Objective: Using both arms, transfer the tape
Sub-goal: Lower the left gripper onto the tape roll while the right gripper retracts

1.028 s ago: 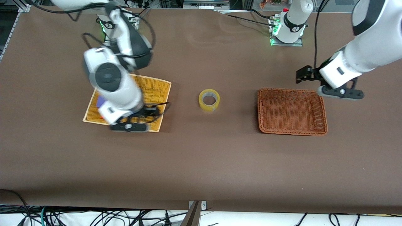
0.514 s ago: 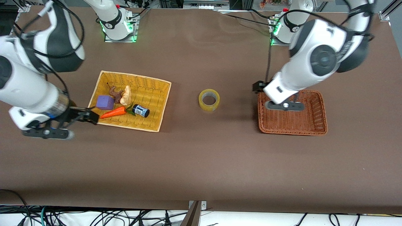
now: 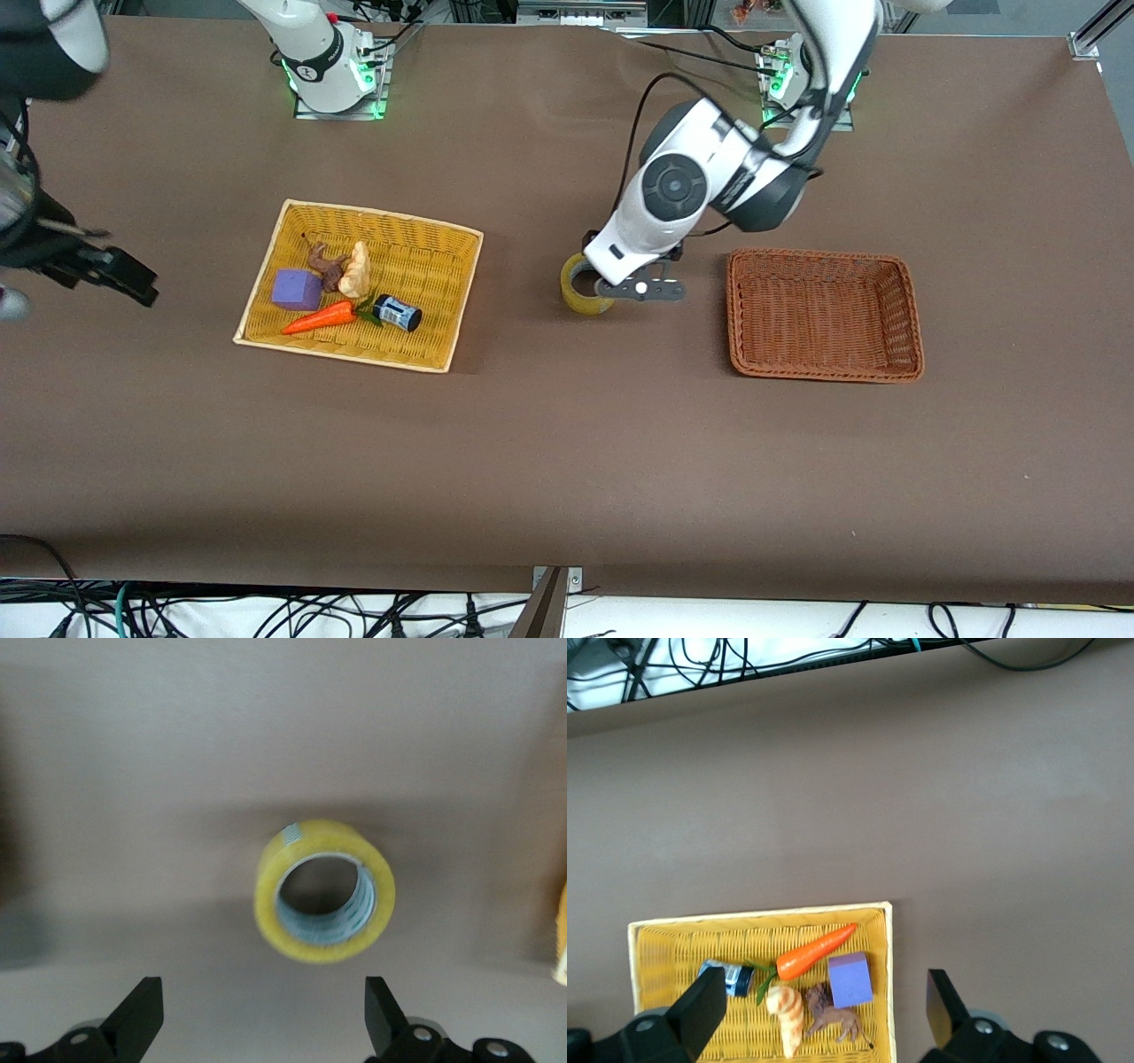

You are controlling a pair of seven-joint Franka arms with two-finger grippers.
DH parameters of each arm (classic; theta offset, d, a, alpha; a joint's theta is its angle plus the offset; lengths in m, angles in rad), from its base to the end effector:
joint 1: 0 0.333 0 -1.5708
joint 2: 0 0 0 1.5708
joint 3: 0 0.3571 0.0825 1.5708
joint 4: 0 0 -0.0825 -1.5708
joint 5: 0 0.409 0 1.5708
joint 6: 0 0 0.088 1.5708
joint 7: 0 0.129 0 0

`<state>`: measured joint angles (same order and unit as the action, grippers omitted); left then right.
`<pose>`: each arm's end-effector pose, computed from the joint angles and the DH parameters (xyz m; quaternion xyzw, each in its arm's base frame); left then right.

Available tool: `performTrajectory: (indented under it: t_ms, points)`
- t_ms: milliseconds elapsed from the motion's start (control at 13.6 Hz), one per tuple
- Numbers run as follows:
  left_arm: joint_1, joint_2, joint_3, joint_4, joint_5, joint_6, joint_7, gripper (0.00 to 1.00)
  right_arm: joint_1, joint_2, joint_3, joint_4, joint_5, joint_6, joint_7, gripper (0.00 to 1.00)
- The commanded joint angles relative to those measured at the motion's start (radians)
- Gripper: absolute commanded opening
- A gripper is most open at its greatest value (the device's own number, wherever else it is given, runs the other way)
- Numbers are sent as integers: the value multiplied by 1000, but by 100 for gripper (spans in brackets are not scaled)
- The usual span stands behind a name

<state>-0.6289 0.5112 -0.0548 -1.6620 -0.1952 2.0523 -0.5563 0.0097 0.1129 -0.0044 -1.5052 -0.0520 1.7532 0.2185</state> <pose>0.5387 -0.4520 0.3036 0.9934 -0.0104 -0.1053 0.0440 0.6393 -0.0022 0.6258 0.9920 -0.1031 0.0700 0.0184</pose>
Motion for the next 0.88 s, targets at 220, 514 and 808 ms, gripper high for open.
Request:
performTrajectory:
  t_ms: [220, 514, 808]
  points:
    - [-20, 58, 15, -111, 10, 221, 91, 100, -42, -96, -91, -72, 81, -135, -203, 100]
    - [-34, 130, 16, -113, 8, 281, 88, 100, -42, -98, -85, -85, 52, -155, -255, 100]
    - [-32, 142, 15, -119, 8, 279, 90, 4, -37, -88, -83, -79, 37, -179, -266, 100]
